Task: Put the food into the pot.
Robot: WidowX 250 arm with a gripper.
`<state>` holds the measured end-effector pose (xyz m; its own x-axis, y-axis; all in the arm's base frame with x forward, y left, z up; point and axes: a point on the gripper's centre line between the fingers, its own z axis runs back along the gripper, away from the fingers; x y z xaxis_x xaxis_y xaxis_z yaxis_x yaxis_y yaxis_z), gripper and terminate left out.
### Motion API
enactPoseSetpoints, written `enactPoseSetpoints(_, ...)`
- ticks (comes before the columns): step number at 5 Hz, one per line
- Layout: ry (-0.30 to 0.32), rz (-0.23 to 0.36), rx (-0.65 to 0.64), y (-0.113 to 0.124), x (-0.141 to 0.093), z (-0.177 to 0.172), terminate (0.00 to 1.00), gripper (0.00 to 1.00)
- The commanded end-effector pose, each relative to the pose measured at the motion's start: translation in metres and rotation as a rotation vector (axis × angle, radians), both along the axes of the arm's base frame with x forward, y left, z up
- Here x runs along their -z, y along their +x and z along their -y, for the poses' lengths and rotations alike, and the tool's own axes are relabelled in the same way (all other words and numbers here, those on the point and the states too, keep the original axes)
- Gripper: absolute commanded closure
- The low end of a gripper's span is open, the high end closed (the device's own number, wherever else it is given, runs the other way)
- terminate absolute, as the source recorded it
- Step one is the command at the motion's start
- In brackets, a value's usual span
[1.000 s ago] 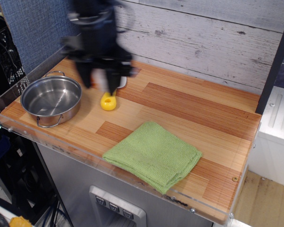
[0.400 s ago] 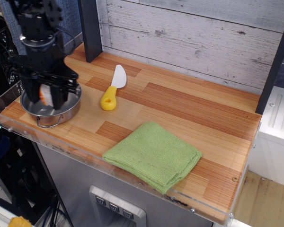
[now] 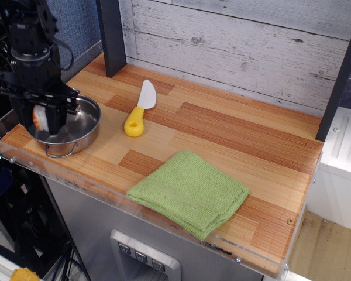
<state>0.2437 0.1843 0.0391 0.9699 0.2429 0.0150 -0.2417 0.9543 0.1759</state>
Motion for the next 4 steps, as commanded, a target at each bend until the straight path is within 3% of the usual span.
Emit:
enactPoseSetpoints(1,0.012,-0.006,0.019,0.003,-0.005,-0.001,0.0,0.0)
enactPoseSetpoints(2,0.007,0.03,0.06,0.006,-0.015,0.011,0.0,0.0)
enactPoseSetpoints(3,-0.002,0.131,0.114,0.017,-0.051,0.029,0.0,0.0)
enactPoseSetpoints(4,0.015,0.184,0.198,0.036,-0.101,0.067,0.0,0.0)
